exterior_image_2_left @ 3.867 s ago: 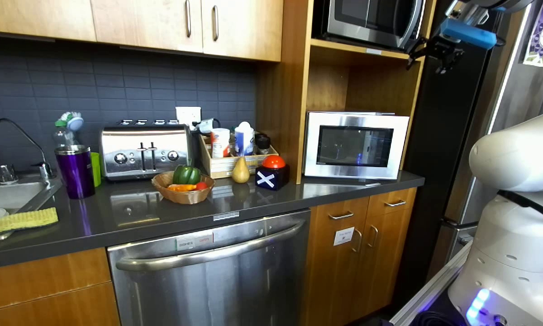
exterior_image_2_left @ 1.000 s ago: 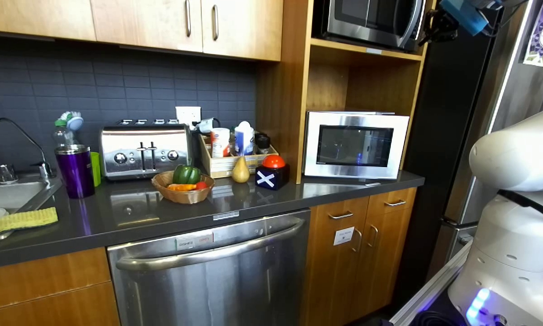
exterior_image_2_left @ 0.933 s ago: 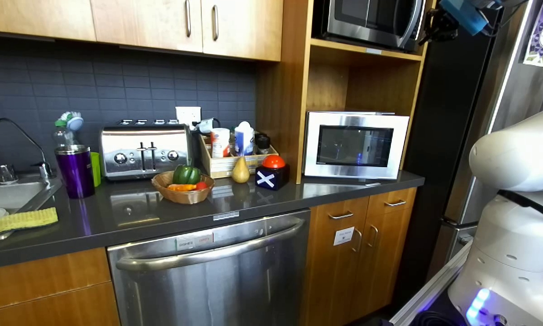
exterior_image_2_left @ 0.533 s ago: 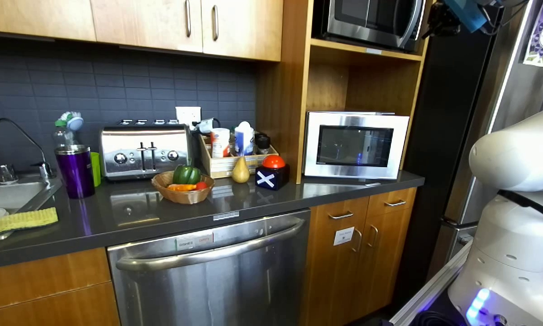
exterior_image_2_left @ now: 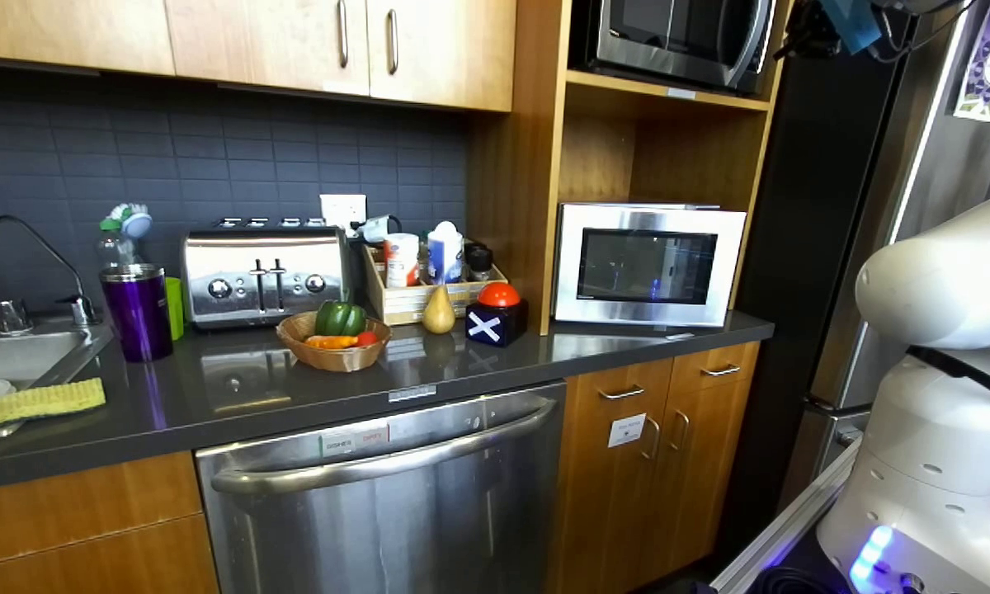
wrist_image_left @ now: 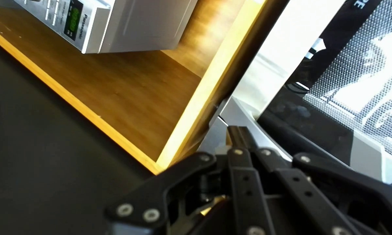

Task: Press a button on the upper microwave.

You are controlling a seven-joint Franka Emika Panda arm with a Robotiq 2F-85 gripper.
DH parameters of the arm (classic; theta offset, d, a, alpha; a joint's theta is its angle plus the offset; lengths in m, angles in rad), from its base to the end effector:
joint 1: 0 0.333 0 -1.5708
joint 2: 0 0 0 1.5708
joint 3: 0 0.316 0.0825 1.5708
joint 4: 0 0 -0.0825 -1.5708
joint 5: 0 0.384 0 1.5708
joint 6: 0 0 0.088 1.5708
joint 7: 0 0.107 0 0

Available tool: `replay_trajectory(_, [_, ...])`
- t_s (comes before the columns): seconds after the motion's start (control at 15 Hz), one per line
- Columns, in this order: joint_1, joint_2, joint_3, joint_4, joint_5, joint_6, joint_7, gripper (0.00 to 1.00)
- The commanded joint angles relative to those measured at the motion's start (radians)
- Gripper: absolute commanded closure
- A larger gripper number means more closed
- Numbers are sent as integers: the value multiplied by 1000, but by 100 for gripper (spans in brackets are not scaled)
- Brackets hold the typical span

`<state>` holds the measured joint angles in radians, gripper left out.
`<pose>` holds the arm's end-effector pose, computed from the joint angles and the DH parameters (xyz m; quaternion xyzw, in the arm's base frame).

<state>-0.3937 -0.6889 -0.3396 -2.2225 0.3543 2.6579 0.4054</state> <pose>0.2486 -0.3159 0.7351 -0.6325 0.5407 -0.5265 0.1744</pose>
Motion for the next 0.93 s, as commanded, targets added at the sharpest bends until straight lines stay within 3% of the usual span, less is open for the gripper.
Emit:
replay_trajectory(0.0, [22, 37, -14, 42, 46, 35, 10, 100])
replay_trajectory(0.87, [45, 135, -40, 129, 80, 101, 4, 100])
